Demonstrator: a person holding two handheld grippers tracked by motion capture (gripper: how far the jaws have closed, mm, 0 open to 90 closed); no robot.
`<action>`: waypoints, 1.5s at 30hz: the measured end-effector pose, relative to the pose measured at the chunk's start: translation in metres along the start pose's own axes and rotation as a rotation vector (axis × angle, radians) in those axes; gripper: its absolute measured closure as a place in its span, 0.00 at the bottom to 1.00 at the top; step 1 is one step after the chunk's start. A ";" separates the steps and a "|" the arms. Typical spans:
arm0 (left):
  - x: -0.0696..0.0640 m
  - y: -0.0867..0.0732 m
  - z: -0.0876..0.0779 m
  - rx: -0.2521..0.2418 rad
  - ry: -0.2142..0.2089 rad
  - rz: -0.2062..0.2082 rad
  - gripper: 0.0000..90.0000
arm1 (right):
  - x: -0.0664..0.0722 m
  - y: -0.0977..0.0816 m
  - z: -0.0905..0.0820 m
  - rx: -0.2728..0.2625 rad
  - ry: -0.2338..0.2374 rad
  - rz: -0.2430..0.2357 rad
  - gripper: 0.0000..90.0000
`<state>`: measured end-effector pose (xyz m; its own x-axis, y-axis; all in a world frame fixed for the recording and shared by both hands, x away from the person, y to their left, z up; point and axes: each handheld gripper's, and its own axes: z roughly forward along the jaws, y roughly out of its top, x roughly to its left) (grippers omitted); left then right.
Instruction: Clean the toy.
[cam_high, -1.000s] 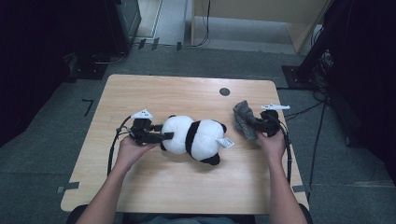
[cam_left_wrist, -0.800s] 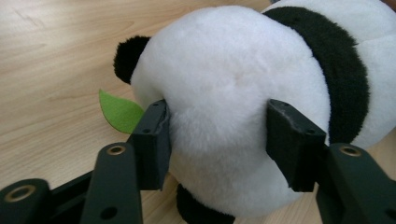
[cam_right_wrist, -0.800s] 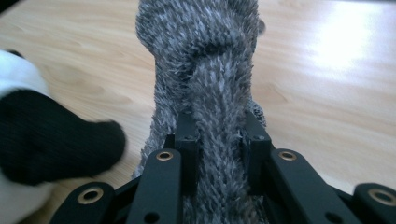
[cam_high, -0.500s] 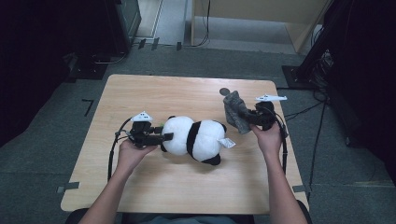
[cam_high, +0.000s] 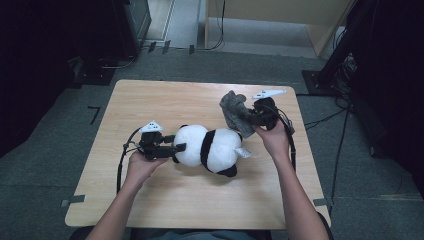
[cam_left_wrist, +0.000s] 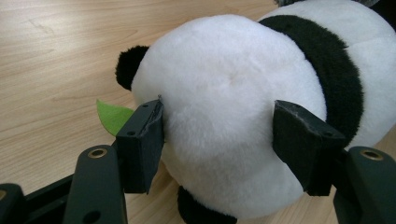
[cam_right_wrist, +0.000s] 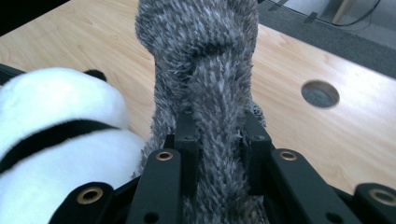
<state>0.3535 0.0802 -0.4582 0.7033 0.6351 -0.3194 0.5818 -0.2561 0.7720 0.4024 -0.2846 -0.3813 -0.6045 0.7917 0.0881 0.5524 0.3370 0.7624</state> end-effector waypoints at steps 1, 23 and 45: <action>0.000 0.000 0.000 -0.002 0.002 0.004 0.38 | 0.003 0.005 0.001 0.003 0.007 -0.009 0.83; 0.001 0.001 0.002 -0.013 0.008 0.000 0.36 | 0.081 0.084 0.039 0.065 0.124 -0.157 0.83; 0.001 0.001 0.003 -0.014 0.013 -0.010 0.36 | 0.041 0.044 0.085 0.232 0.068 -0.081 0.82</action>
<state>0.3565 0.0783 -0.4595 0.6920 0.6473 -0.3196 0.5828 -0.2396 0.7765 0.4500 -0.1940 -0.3987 -0.6849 0.7240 0.0819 0.6131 0.5120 0.6016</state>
